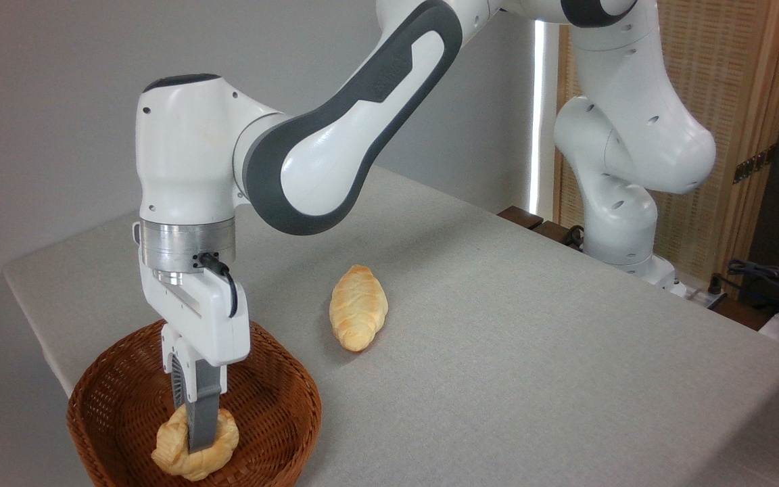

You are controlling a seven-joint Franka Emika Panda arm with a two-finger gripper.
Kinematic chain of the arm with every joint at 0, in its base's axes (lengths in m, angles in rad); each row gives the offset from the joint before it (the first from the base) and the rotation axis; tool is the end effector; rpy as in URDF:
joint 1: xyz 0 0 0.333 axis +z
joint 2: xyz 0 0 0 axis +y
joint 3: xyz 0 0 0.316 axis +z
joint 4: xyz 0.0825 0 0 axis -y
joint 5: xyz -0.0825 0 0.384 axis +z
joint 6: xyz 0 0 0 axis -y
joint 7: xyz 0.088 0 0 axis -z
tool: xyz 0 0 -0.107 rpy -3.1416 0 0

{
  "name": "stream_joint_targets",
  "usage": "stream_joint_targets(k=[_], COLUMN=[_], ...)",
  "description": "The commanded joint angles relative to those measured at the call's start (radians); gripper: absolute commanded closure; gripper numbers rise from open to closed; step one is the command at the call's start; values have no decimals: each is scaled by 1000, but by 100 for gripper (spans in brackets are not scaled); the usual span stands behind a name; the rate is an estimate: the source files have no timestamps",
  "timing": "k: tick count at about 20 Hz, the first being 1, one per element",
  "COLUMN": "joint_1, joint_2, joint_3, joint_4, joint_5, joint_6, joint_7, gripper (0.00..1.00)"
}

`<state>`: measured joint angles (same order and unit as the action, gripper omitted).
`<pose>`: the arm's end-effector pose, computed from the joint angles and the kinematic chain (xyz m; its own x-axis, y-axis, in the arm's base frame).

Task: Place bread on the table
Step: 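Lift the round roll out of the basket and carry it over the table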

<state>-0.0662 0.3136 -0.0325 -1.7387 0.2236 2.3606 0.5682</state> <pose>0.6682 -0.0613 0.4285 0.6738 -0.7248 0.1435 -0.6638 -0.6792 -0.3132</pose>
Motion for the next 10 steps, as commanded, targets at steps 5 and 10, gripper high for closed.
stream_joint_targets(k=[5,10], joint_1=[14,35], joint_2=[-149,-252], joint_3=[6,45], joint_4=[-4,-25], joint_5=[-329,-515], joint_6=[-196,-400], joint_7=[6,18], gripper=[100,100])
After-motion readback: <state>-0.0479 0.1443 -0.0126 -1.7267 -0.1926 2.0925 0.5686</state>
